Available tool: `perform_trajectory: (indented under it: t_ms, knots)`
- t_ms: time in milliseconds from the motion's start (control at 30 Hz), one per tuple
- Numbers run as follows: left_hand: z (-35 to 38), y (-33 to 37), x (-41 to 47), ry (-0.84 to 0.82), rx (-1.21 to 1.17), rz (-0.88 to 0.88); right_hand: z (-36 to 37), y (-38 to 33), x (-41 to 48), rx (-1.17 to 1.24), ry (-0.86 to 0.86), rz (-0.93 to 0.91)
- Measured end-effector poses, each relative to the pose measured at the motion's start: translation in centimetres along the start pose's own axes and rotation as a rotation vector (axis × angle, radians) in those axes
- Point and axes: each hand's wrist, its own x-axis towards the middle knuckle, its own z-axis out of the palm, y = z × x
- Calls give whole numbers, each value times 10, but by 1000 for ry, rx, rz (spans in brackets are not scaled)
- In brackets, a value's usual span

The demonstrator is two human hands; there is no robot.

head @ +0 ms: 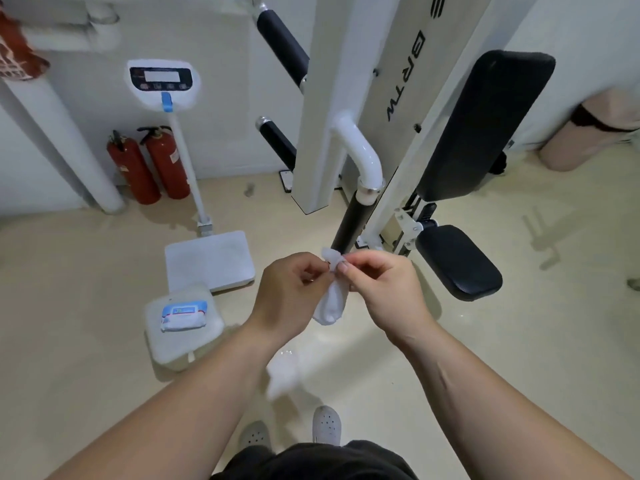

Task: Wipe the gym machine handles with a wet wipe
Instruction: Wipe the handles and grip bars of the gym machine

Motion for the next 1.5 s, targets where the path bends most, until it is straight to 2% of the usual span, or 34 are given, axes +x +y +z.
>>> perform_trajectory:
  t_ms: [100,267,300,400,433,533,700,833,900,967,1033,1100,1200,1367,1500]
  knots:
    - [-7,0,5,-34,-48,-37,-4,0,1,-51,-29,75]
    - [-22,-5,18,-241,-37,-77,3,-8,-1,-91,-100,102]
    - [-22,-7,20,-209,-6,-61,7,-9,-1,-113,-73,99]
    - [-19,-9,10,82,161,75,20,-13,2,-85,66,151]
    - [-16,-8,4,107,187,147,24,-14,3,-45,106,174]
    - [-8,-11,-8,3,251,311,33,-19,4,119,165,264]
    - [-5,-22,1,152,285,389,34,-25,2,163,175,340]
    - [-7,-15,19,138,195,361,26,-30,-1,97,113,381]
    - [-8,-9,30,163,176,340,21,-29,-1,-22,170,327]
    - [-8,-6,45,187,173,377,15,-26,0,-134,346,170]
    - [-5,0,57,190,174,425,7,-28,3,-141,439,7]
    - [2,7,64,221,134,433,-1,-34,10,-153,410,-93]
    - [21,18,66,254,-33,314,-4,-46,22,-159,316,-151]
    - [44,8,43,156,-241,231,-11,-57,36,-156,272,-165]
    - [48,11,39,223,-413,184,-12,-58,38,-148,192,-190]
